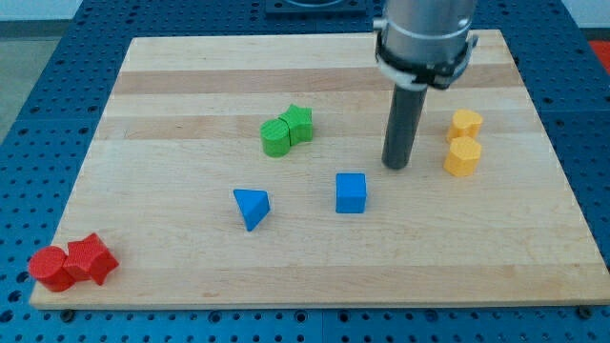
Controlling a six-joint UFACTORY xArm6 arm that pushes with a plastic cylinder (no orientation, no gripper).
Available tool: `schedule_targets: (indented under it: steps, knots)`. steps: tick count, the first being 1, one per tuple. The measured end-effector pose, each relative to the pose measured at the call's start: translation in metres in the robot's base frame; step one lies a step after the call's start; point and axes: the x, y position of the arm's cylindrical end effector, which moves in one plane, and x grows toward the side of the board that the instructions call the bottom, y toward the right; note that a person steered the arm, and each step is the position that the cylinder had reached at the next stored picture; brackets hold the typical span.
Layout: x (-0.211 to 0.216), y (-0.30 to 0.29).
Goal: Push the hexagon into the heart
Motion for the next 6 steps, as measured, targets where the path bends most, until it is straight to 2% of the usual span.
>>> schedule_targets:
  steps: [1,2,4,6]
  knots:
    - [0.031,0.008]
    - [0.025,0.054]
    - [-0.018,0.09]
    - [-0.005,0.093]
